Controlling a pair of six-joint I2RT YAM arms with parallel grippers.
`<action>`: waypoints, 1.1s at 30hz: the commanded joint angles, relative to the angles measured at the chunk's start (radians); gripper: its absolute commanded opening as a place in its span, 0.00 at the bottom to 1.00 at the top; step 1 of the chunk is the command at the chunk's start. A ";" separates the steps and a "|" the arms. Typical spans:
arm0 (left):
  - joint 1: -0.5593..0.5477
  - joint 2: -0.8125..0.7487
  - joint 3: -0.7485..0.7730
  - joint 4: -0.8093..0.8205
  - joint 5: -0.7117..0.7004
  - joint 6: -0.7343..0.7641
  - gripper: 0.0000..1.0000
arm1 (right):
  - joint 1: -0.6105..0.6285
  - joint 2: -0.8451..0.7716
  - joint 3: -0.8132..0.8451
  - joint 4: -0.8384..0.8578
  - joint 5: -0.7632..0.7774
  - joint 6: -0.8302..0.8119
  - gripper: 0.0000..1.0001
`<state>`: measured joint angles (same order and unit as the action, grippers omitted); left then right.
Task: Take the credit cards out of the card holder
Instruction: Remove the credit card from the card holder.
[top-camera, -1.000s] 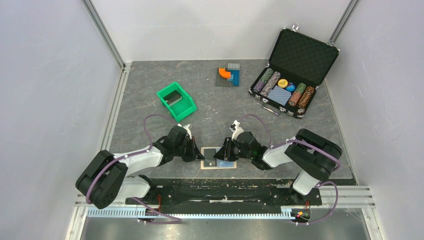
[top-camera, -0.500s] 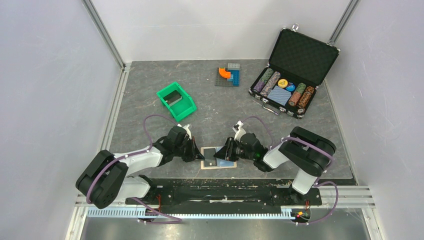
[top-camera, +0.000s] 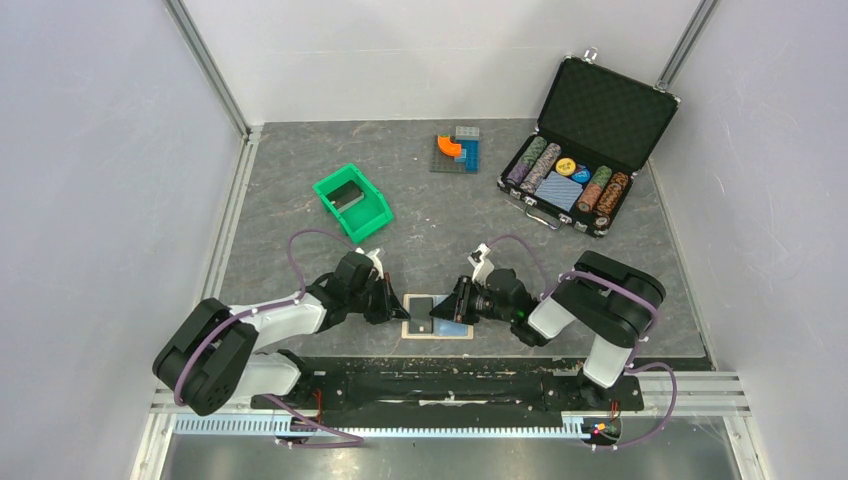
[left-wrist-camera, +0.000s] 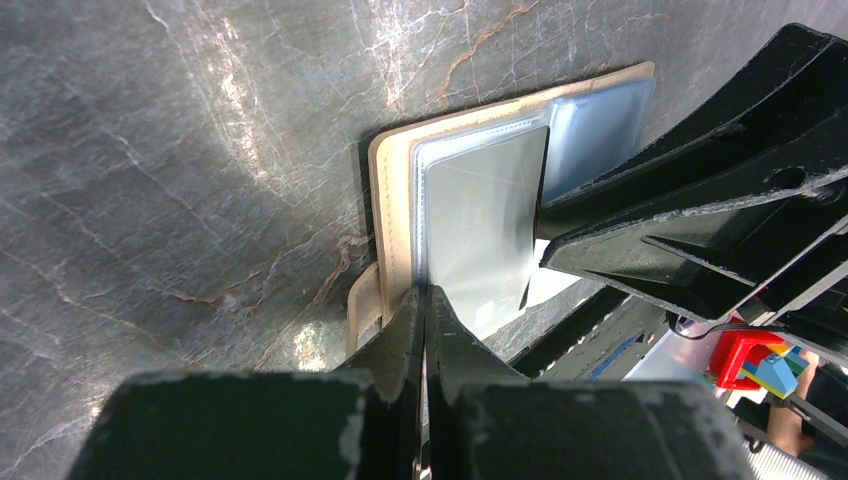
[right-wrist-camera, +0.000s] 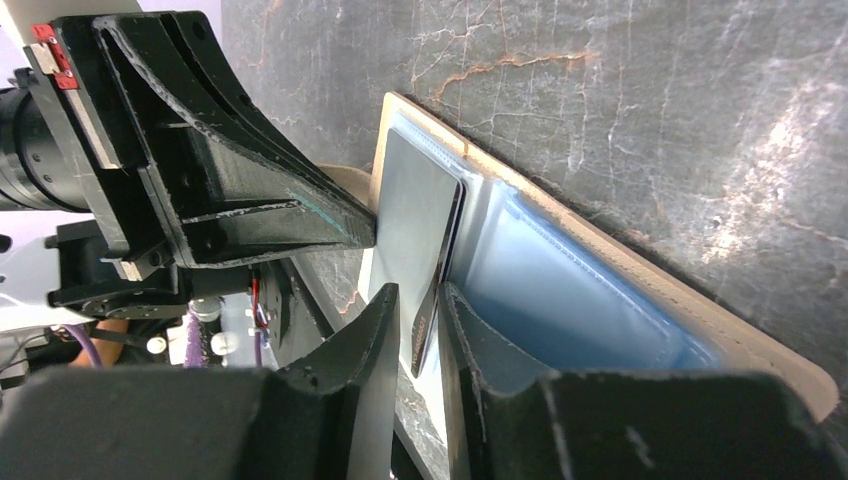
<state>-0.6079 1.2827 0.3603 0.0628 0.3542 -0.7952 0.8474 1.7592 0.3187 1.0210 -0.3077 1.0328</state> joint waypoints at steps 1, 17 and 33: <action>-0.011 0.035 -0.030 -0.001 -0.013 0.000 0.02 | 0.018 0.002 0.055 0.027 -0.068 -0.048 0.22; -0.010 0.046 -0.030 0.000 -0.012 -0.001 0.02 | 0.006 0.039 0.059 0.209 -0.182 -0.045 0.00; -0.010 0.071 -0.017 -0.047 -0.040 0.007 0.02 | -0.070 -0.049 -0.013 0.107 -0.214 -0.137 0.00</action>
<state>-0.6037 1.3090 0.3637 0.0868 0.3759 -0.7956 0.7761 1.7557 0.3099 1.0859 -0.4652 0.9363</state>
